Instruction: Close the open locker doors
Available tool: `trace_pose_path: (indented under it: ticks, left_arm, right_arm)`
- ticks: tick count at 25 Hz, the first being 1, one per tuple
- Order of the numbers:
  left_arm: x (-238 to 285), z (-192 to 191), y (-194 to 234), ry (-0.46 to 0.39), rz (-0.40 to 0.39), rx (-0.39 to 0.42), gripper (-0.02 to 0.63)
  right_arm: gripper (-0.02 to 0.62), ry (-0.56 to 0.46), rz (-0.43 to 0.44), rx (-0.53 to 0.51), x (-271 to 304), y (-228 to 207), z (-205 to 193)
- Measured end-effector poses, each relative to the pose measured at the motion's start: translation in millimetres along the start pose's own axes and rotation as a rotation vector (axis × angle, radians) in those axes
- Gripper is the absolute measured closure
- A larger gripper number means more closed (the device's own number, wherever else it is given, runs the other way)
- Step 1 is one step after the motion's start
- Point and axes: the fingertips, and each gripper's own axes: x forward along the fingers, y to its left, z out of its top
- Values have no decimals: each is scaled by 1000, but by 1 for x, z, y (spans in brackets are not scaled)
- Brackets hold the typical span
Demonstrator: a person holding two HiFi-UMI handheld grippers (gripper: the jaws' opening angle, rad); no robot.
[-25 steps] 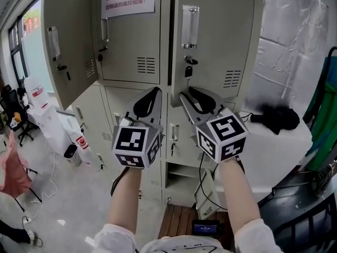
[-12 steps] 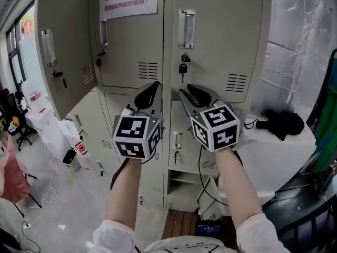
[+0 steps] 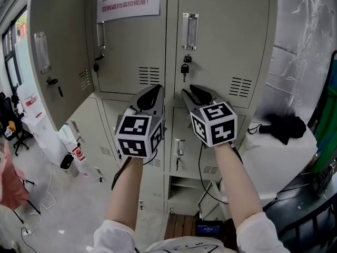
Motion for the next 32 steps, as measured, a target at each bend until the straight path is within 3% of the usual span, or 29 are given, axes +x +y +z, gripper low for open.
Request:
trace_pose_path:
  ticks: [19, 32]
  left_arm:
    - [8, -11, -4, 14, -33, -24, 580]
    - [-26, 10, -29, 17, 44, 0, 580]
  right_arm:
    - [522, 27, -31, 0, 2, -8, 2]
    - [522, -94, 20, -11, -43, 13, 37]
